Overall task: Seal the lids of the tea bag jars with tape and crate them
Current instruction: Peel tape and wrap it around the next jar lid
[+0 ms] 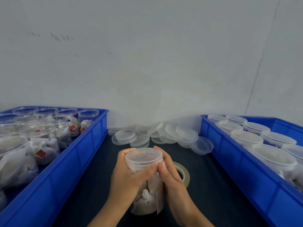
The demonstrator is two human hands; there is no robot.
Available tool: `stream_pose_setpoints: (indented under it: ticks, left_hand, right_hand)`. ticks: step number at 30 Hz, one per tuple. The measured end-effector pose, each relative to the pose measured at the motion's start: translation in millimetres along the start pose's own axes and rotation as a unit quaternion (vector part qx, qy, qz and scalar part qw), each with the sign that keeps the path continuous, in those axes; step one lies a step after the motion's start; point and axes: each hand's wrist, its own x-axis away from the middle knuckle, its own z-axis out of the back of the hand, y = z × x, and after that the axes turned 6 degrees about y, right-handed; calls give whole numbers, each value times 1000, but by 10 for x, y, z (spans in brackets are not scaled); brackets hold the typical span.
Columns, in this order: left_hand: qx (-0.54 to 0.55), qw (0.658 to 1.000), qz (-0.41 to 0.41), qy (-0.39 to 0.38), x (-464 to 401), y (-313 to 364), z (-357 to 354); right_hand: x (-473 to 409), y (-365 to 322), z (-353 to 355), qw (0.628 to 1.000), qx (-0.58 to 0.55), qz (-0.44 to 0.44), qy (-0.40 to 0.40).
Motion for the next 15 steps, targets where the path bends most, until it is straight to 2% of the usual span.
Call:
stream_pose_setpoints:
  ticks: [8,15]
  left_hand:
    - [-15,1000,9,-17,13,-9,-10]
    - [-19,998,-9,-56,-13,67,-58]
  right_hand:
    - [1,-39,-11,997,-73,-7,20]
    - [35,-80,11,993,-101,-55,36]
